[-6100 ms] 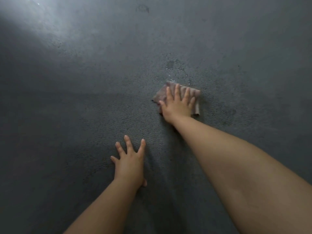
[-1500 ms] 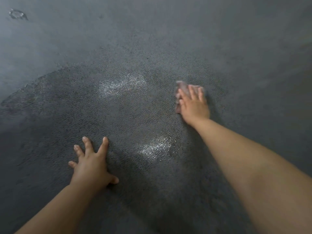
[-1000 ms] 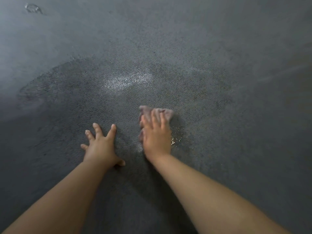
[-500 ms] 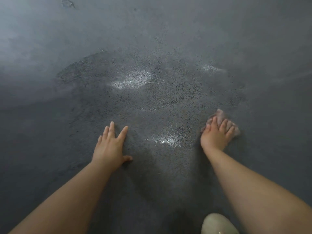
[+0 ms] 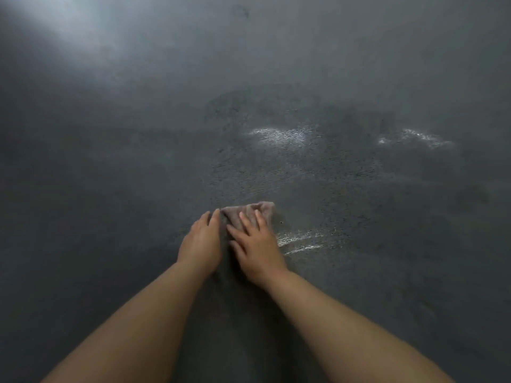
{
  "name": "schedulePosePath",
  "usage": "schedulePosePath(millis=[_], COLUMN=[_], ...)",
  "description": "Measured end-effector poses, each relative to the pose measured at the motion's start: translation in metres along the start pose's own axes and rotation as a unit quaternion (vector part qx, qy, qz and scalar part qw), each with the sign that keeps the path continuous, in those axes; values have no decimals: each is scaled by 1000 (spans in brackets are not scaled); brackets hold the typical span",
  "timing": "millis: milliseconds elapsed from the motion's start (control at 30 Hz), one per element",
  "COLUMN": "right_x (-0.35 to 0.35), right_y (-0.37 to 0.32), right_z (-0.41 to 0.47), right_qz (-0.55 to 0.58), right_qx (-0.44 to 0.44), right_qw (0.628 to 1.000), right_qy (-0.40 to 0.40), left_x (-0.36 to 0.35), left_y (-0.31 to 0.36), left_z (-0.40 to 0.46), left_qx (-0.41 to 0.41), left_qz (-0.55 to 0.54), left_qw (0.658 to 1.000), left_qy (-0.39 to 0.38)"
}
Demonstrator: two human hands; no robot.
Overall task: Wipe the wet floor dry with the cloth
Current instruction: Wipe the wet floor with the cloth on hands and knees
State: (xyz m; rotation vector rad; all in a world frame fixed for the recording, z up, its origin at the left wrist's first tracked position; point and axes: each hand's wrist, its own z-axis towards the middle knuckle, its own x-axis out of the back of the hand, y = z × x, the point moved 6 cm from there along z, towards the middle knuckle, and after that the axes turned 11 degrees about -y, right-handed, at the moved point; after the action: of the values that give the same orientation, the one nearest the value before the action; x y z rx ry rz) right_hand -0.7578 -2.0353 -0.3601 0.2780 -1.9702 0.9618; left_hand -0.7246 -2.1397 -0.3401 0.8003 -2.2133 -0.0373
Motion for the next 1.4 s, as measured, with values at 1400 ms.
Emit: schedulePosePath(millis=[1400], right_x=[65], right_y=[76], right_z=[93], right_qz=[-130], right_qx=[-266], right_qw=[955], right_qy=[7], left_x=[88], left_y=[15], left_z=[139], left_qx=[-78], left_qz=[209], left_qw=[972], left_qy=[74])
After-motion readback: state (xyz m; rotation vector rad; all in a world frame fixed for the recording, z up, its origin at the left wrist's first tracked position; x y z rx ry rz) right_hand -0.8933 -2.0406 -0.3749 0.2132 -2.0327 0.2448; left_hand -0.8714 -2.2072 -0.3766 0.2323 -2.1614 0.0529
